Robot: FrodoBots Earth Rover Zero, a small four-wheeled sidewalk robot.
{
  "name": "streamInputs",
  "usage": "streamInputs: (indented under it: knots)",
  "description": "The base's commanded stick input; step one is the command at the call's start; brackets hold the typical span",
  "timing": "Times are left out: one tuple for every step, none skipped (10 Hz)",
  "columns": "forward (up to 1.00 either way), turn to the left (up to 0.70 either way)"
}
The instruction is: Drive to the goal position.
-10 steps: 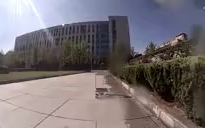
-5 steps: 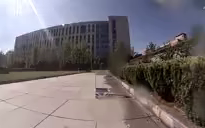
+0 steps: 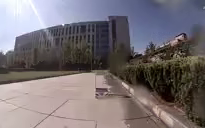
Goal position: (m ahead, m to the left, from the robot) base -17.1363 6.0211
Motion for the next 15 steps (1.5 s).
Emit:
streamInputs:
  knots:
    - [0.06,0.00]
    - [0.06,0.00]
    - [0.06,0.00]
    - [0.06,0.00]
    - [0.06,0.00]
    - [0.06,0.00]
    - [0.06,0.00]
    - [0.06,0.00]
    - [0.06,0.00]
    - [0.06,0.00]
    - [0.06,0.00]
    - [0.06,0.00]
    - [0.06,0.00]
    - [0.06,0.00]
    - [0.06,0.00]
